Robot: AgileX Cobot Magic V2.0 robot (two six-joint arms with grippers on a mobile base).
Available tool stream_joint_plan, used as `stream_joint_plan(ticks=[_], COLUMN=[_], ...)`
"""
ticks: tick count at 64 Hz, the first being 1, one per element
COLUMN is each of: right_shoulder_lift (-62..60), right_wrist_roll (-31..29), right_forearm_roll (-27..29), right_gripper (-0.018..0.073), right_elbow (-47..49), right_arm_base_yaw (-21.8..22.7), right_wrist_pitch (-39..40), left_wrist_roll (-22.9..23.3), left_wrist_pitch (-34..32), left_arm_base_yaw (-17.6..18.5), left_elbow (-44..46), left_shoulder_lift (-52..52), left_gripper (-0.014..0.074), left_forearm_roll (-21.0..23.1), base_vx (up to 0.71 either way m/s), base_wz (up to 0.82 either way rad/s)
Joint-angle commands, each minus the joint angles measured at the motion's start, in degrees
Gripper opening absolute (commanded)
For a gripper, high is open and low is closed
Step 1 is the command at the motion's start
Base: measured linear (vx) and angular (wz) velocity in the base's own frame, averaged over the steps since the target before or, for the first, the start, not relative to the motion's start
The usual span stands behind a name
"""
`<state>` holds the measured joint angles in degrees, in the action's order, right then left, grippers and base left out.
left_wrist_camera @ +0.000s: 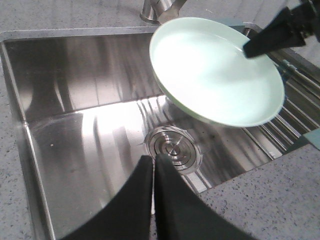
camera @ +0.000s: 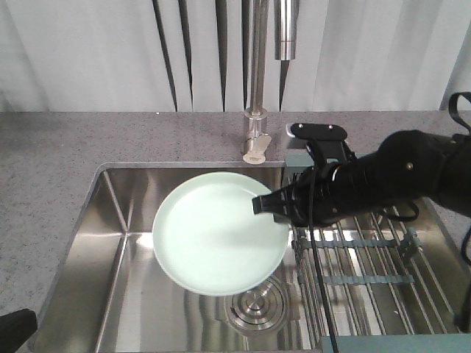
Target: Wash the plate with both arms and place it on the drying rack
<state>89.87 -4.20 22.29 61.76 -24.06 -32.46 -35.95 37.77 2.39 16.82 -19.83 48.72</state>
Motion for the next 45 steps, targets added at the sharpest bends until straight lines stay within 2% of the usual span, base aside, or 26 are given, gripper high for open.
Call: stream_joint_plan(ticks=[1,7,14,21,24,30,34,41,45], right_shoulder_lift=[0.25,-0.57,-3.45,-7.07,-9.04,-12.81,-14.25,-13.73,-11.87], right_wrist_roll=[0.21,0.15,0.2,0.2,0.2,0.69,1.86,2.75,6.0], right_forearm_roll=[-0.5,-3.44,-10.13,-15.13,-14.27,-11.08,-8.37,-5.65,-5.58], right_gripper=[-0.0002,-0.0002,-0.0002,-0.0002,-0.0002,-0.0002,-0.0002,-0.0002,-0.0002], right_elbow=[5.93,6.9,6.73,6.73,6.01,1.85,-1.54,-6.73,-6.78], right_arm_base_yaw=[3.75,7.81,11.99,12.45,12.11,9.34,5.69,-2.59,-4.92], right_wrist_pitch=[1.5,-2.18,-10.62,-18.2,-19.9,-19.84,-17.71,-6.73,-1.42], left_wrist_roll=[-0.02,-0.02,-0.02,-0.02,-0.02,-0.02,-0.02,-0.02,-0.02], left_wrist_pitch=[-2.26,-2.26,-2.26,-2.26,-2.26,-2.26,-2.06,-2.06,-2.06], left_arm_base_yaw=[0.03,0.03,0.03,0.03,0.03,0.03,0.03,0.03,0.03], left_elbow=[1.48,1.48,1.48,1.48,1.48,1.48,1.48,1.48,1.48], left_shoulder_lift=[-0.36,-0.36,-0.36,-0.36,-0.36,-0.36,-0.36,-0.36,-0.36], left_gripper=[-0.0006,-0.0006,-0.0006,-0.0006,-0.0006,-0.0006,-0.0006,-0.0006,-0.0006], left_forearm_roll=[2.42,2.42,2.42,2.42,2.42,2.42,2.42,2.42,2.42], base_vx=[0.0,0.0,0.0,0.0,0.0,0.0,0.0,0.0,0.0], base_wz=[0.0,0.0,0.0,0.0,0.0,0.0,0.0,0.0,0.0])
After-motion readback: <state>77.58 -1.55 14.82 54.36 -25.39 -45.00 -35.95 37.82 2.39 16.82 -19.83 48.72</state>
